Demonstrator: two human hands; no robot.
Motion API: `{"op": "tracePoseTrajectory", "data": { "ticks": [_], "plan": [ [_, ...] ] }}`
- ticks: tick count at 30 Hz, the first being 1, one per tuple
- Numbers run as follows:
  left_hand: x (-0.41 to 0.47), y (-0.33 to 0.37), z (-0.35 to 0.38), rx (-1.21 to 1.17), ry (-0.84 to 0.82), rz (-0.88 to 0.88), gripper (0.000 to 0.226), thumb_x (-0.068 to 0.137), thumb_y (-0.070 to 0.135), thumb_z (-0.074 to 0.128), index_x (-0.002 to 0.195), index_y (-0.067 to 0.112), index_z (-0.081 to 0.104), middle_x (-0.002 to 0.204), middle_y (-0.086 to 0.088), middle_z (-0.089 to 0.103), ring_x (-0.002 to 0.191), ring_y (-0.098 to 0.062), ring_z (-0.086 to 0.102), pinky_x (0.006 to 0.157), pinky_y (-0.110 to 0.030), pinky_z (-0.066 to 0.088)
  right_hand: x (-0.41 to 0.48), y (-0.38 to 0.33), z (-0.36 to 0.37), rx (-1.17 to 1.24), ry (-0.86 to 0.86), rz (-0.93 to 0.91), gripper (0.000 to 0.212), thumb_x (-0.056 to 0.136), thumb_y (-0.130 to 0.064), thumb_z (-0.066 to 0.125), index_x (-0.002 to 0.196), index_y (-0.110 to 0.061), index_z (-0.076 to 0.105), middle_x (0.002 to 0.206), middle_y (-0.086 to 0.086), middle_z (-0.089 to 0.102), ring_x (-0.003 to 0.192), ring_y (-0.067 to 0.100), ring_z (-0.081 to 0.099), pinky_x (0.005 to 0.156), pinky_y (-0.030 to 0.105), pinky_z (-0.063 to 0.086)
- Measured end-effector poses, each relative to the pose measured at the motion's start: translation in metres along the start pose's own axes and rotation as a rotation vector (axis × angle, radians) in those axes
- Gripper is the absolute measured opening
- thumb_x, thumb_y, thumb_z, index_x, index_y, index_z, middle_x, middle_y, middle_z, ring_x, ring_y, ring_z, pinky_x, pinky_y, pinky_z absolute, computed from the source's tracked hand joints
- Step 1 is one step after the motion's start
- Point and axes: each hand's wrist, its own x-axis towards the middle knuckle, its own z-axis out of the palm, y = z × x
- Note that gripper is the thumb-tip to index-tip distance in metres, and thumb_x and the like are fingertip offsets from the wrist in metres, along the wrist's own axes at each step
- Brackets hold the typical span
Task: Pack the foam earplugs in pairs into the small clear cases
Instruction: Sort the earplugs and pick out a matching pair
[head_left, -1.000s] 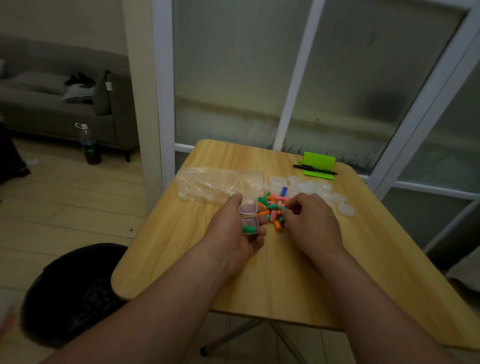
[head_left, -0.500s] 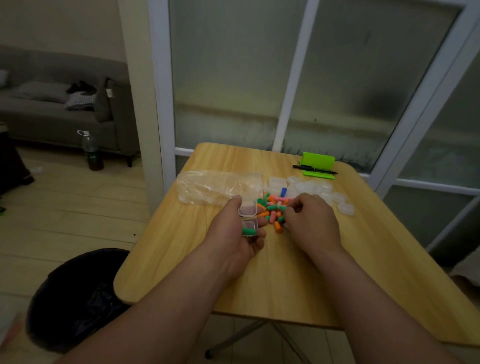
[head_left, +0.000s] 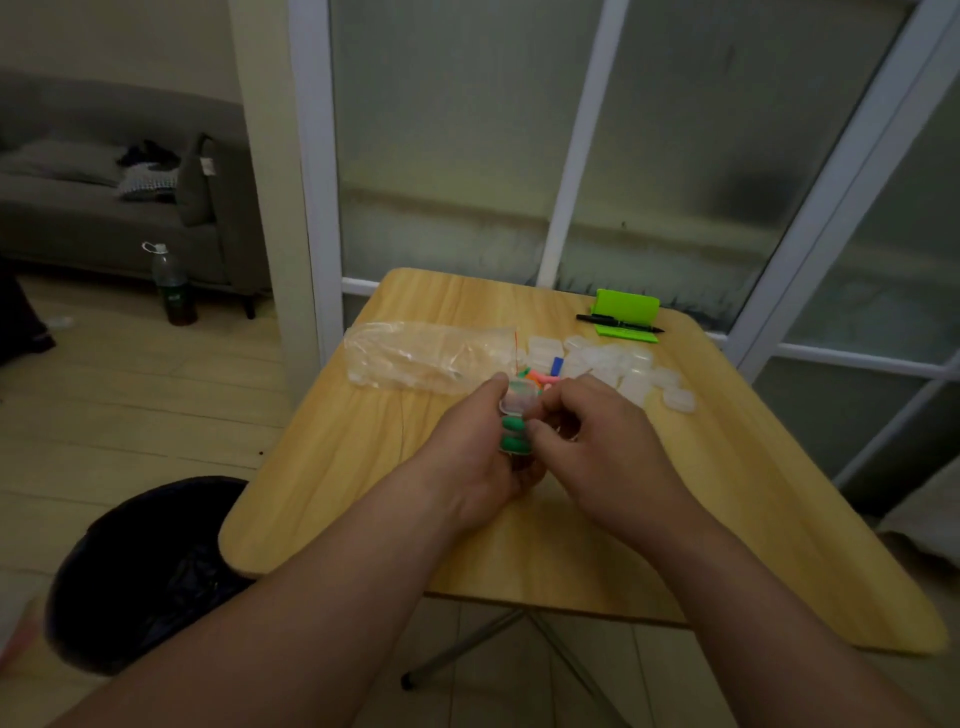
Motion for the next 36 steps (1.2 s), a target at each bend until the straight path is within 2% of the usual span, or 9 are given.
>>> {"op": "tracePoseTrajectory", "data": {
  "ticks": [2, 4, 8, 12, 16, 20, 24, 30, 36],
  "plan": [
    [-0.001, -0.003, 0.001, 0.015, 0.001, -0.002, 0.052, 0.108, 0.051, 0.039, 0.134, 0.017, 0.068, 0.13, -0.012, 0.073, 0.117, -0.026, 0.069, 0.084, -0.035, 0.05, -0.001, 0.003, 0.0, -0.013, -0.027, -0.004, 0.016, 0.09, -0.017, 0.075, 0.088, -0.03, 0.067, 0.087, -0.021, 0.053, 0.091, -0.003, 0.054, 0.074, 0.013, 0.035],
    [-0.001, -0.003, 0.001, 0.017, 0.002, -0.002, 0.051, 0.108, 0.051, 0.04, 0.134, 0.017, 0.069, 0.125, -0.011, 0.075, 0.1, -0.022, 0.069, 0.076, -0.033, 0.051, -0.001, 0.005, -0.001, -0.016, -0.036, -0.017, 0.016, 0.089, -0.017, 0.076, 0.088, -0.03, 0.067, 0.089, -0.019, 0.053, 0.1, 0.008, 0.058, 0.076, 0.02, 0.039],
    [0.0, -0.002, -0.001, 0.031, -0.015, 0.0, 0.052, 0.108, 0.052, 0.041, 0.135, 0.017, 0.068, 0.116, -0.008, 0.072, 0.091, -0.019, 0.065, 0.073, -0.032, 0.051, -0.002, 0.004, -0.004, -0.038, -0.041, -0.037, 0.012, 0.088, -0.018, 0.075, 0.09, -0.029, 0.07, 0.091, -0.012, 0.054, 0.087, 0.008, 0.054, 0.074, 0.027, 0.043],
    [0.001, -0.002, -0.002, 0.034, -0.045, -0.007, 0.054, 0.108, 0.052, 0.04, 0.137, 0.016, 0.066, 0.115, -0.009, 0.07, 0.088, -0.019, 0.064, 0.068, -0.03, 0.051, -0.001, 0.005, -0.003, -0.034, -0.041, -0.027, 0.01, 0.089, -0.019, 0.075, 0.096, -0.027, 0.075, 0.093, -0.013, 0.054, 0.087, 0.002, 0.052, 0.074, 0.018, 0.041],
    [0.0, -0.001, 0.0, 0.054, -0.08, -0.012, 0.054, 0.109, 0.052, 0.037, 0.132, 0.013, 0.067, 0.092, -0.008, 0.068, 0.067, -0.015, 0.057, 0.057, -0.026, 0.047, 0.0, 0.008, -0.007, 0.097, 0.032, 0.046, 0.012, 0.093, -0.02, 0.073, 0.1, -0.029, 0.075, 0.093, -0.01, 0.062, 0.086, 0.003, 0.058, 0.072, 0.014, 0.043],
    [-0.005, -0.002, 0.003, 0.107, -0.165, -0.02, 0.052, 0.107, 0.057, 0.036, 0.117, 0.016, 0.066, 0.075, -0.004, 0.055, 0.061, -0.015, 0.049, 0.06, -0.027, 0.04, 0.005, 0.016, -0.01, 0.207, 0.085, 0.182, 0.015, 0.1, -0.025, 0.068, 0.113, -0.03, 0.073, 0.099, -0.011, 0.072, 0.092, 0.003, 0.066, 0.078, 0.027, 0.053],
    [-0.007, -0.003, 0.005, 0.12, -0.172, -0.037, 0.07, 0.106, 0.064, 0.031, 0.136, 0.011, 0.065, 0.077, -0.005, 0.056, 0.062, -0.016, 0.05, 0.059, -0.028, 0.041, 0.002, 0.013, -0.01, 0.254, -0.028, 0.177, 0.029, 0.105, -0.028, 0.059, 0.13, -0.032, 0.072, 0.114, -0.014, 0.072, 0.102, -0.001, 0.065, 0.082, 0.018, 0.048],
    [-0.009, 0.005, 0.002, -0.001, -0.142, -0.055, 0.073, 0.107, 0.064, 0.028, 0.138, 0.008, 0.064, 0.099, -0.012, 0.072, 0.07, -0.019, 0.064, 0.069, -0.031, 0.048, -0.013, -0.002, -0.017, 0.139, -0.065, 0.046, 0.013, 0.097, -0.029, 0.072, 0.108, -0.032, 0.076, 0.107, -0.017, 0.068, 0.1, -0.003, 0.058, 0.078, 0.008, 0.04],
    [-0.003, -0.005, 0.004, 0.014, -0.136, -0.039, 0.059, 0.104, 0.039, 0.042, 0.148, 0.003, 0.055, 0.105, -0.017, 0.065, 0.077, -0.022, 0.06, 0.077, -0.034, 0.049, -0.021, 0.0, -0.012, -0.036, -0.114, -0.015, 0.025, 0.088, -0.032, 0.08, 0.095, -0.037, 0.056, 0.098, -0.019, 0.061, 0.094, -0.002, 0.055, 0.072, 0.014, 0.042]
  ]
}}
